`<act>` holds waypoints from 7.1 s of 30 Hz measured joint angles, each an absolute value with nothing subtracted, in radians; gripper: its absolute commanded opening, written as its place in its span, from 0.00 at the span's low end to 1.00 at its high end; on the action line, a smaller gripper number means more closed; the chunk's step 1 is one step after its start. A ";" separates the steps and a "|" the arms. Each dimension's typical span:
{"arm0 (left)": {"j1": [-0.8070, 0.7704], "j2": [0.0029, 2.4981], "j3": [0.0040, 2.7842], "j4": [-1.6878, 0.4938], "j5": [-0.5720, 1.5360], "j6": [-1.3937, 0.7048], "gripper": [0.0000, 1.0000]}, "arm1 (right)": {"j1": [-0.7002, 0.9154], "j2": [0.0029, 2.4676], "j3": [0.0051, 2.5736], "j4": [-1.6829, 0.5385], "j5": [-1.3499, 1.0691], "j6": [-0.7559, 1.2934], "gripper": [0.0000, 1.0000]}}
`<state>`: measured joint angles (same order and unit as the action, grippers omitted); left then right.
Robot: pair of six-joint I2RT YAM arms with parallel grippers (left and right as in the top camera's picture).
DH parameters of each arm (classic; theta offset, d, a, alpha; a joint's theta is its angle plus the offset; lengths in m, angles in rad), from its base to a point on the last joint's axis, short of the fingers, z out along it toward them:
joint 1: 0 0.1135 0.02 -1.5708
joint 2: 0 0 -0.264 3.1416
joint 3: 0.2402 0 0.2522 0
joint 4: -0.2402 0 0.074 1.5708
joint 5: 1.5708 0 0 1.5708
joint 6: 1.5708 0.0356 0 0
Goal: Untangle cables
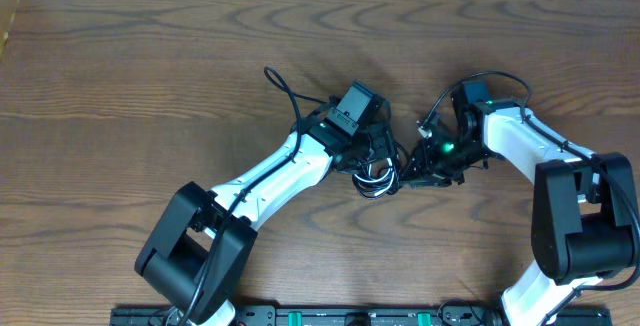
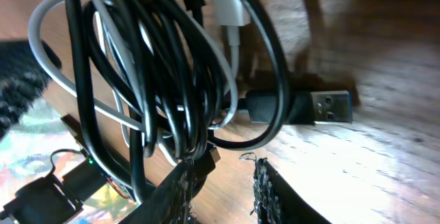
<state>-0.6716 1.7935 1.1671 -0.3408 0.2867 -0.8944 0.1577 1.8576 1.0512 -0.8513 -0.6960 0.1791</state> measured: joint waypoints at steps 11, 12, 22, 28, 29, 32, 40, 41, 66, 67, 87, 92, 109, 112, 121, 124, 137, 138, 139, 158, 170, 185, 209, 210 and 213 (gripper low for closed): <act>-0.672 1.793 1.166 -0.348 0.255 -0.898 0.63 | 0.194 1.858 1.052 -0.836 -0.696 0.178 0.25; -0.672 1.793 1.163 -0.348 0.255 -0.898 0.63 | 0.196 1.858 1.052 -0.833 -0.696 0.179 0.25; -0.674 1.794 1.150 -0.351 0.250 -0.898 0.63 | 0.240 1.858 1.052 -0.795 -0.696 0.178 0.27; -0.698 1.794 1.149 -0.350 0.235 -0.898 0.63 | 0.240 1.858 1.052 -0.787 -0.696 0.176 0.26; -0.704 1.794 1.146 -0.350 0.233 -0.897 0.62 | 0.240 1.858 1.052 -0.787 -0.696 0.176 0.27; -0.719 1.794 1.139 -0.360 0.218 -0.895 0.56 | 0.240 1.858 1.052 -0.787 -0.696 0.176 0.28; -0.746 1.794 1.139 -0.385 0.147 -0.891 0.28 | 0.240 1.858 1.052 -0.787 -0.696 0.175 0.29; -0.746 1.794 1.139 -0.385 0.139 -0.889 0.22 | 0.240 1.858 1.052 -0.787 -0.696 0.175 0.29; -0.551 1.794 1.139 -0.395 0.419 -0.984 0.09 | 0.156 1.858 1.052 -0.782 -1.052 0.156 0.35; -0.548 1.794 1.139 -0.395 0.433 -1.013 0.09 | 0.159 1.858 1.052 -0.776 -1.059 0.155 0.34; -0.546 1.794 1.130 -0.378 0.525 -1.247 0.08 | 0.241 1.858 1.050 -0.612 -0.947 0.339 0.19; -0.546 1.794 1.126 -0.378 0.525 -1.254 0.08 | 0.249 1.858 1.050 -0.612 -0.920 0.348 0.27; -0.544 1.794 1.121 -0.392 0.514 -1.253 0.08 | 0.286 1.858 1.050 -0.618 -0.884 0.349 0.27; -0.544 1.794 1.121 -0.392 0.514 -1.253 0.08 | 0.286 1.858 1.050 -0.633 -0.891 0.356 0.30; -0.543 1.794 1.121 -0.387 0.520 -1.256 0.08 | 0.292 1.858 1.050 -0.636 -1.043 0.326 0.29; -0.543 1.794 1.121 -0.388 0.527 -1.261 0.08 | 0.295 1.858 1.050 -0.638 -1.044 0.323 0.24; -0.544 1.797 1.121 -0.388 0.535 -1.260 0.08 | 0.313 1.858 1.050 -0.638 -0.897 0.306 0.01; -0.545 1.797 1.121 -0.387 0.532 -1.257 0.08 | 0.312 1.858 1.050 -0.638 -0.896 0.305 0.01; -0.545 1.797 1.121 -0.386 0.527 -1.250 0.08 | 0.310 1.858 1.050 -0.638 -0.894 0.305 0.01; -0.623 1.795 1.122 -0.499 0.277 -1.100 0.08 | 0.144 1.858 1.045 -0.650 -0.974 0.295 0.01; -0.642 1.795 1.122 -0.516 0.216 -1.063 0.08 | 0.127 1.858 1.045 -0.672 -0.876 0.266 0.01; -0.641 1.795 1.122 -0.530 0.263 -0.863 0.08 | 0.112 1.858 1.045 -0.703 -0.477 0.259 0.15; -0.628 1.795 1.121 -0.626 0.429 -0.829 0.44 | 0.124 1.856 1.051 -0.813 -0.665 0.186 0.45; -0.628 1.795 1.121 -0.628 0.429 -0.829 0.44 | 0.124 1.856 1.050 -0.843 -0.730 0.166 0.44; -0.628 1.795 1.121 -0.628 0.430 -0.829 0.45 | 0.126 1.856 1.050 -0.881 -0.810 0.141 0.43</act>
